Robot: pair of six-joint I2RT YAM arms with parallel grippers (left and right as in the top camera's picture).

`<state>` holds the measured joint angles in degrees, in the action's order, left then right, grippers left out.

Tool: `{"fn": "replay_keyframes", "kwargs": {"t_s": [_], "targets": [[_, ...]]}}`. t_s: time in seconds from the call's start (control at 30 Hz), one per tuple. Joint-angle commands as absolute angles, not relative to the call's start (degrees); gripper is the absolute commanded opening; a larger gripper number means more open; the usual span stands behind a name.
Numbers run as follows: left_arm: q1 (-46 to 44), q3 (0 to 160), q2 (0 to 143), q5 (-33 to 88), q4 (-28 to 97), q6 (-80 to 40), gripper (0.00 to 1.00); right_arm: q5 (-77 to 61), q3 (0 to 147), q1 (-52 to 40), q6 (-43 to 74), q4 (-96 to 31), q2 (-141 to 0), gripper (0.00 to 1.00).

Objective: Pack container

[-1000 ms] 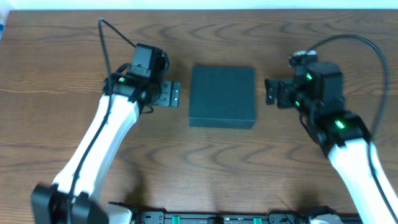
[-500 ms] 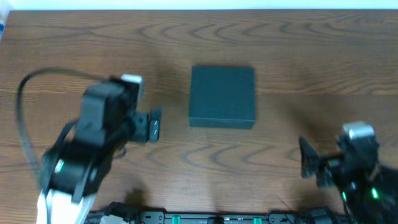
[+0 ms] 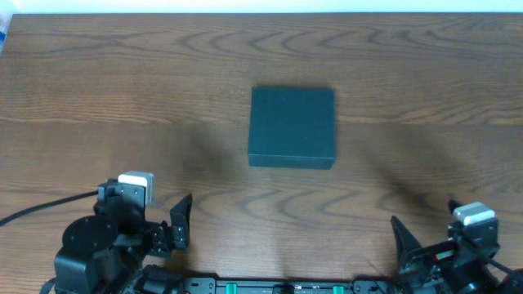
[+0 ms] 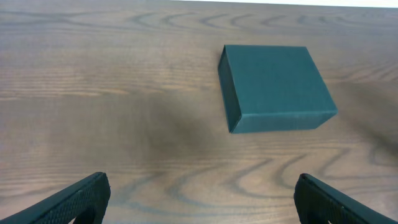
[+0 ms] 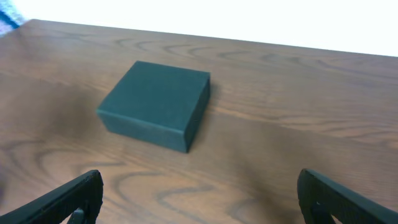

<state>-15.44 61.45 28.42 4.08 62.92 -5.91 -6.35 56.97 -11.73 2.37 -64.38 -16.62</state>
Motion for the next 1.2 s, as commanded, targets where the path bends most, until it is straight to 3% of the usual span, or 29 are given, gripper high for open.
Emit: {"fn": "replay_keyframes", "kwargs": {"t_s": [0.0, 0.33, 0.73, 1.17], "targets": [[-15.4, 61.1, 28.2, 3.9, 64.4, -6.4, 0.95, -9.4, 57.1, -12.1, 3.1, -65.0, -16.4, 0.99], [-15.4, 61.1, 28.3, 3.9, 71.0, -6.4, 0.95, -9.5, 57.1, -12.1, 3.2, -73.0, -16.4, 0.99], [-15.4, 61.1, 28.3, 3.9, 73.8, -6.4, 0.95, -9.6, 57.1, -12.1, 3.1, -72.9, -16.4, 0.99], [-15.4, 61.1, 28.3, 3.9, 73.9, -6.4, 0.95, -4.7, 46.9, -9.1, 3.2, -58.6, -9.4, 0.99]]}}
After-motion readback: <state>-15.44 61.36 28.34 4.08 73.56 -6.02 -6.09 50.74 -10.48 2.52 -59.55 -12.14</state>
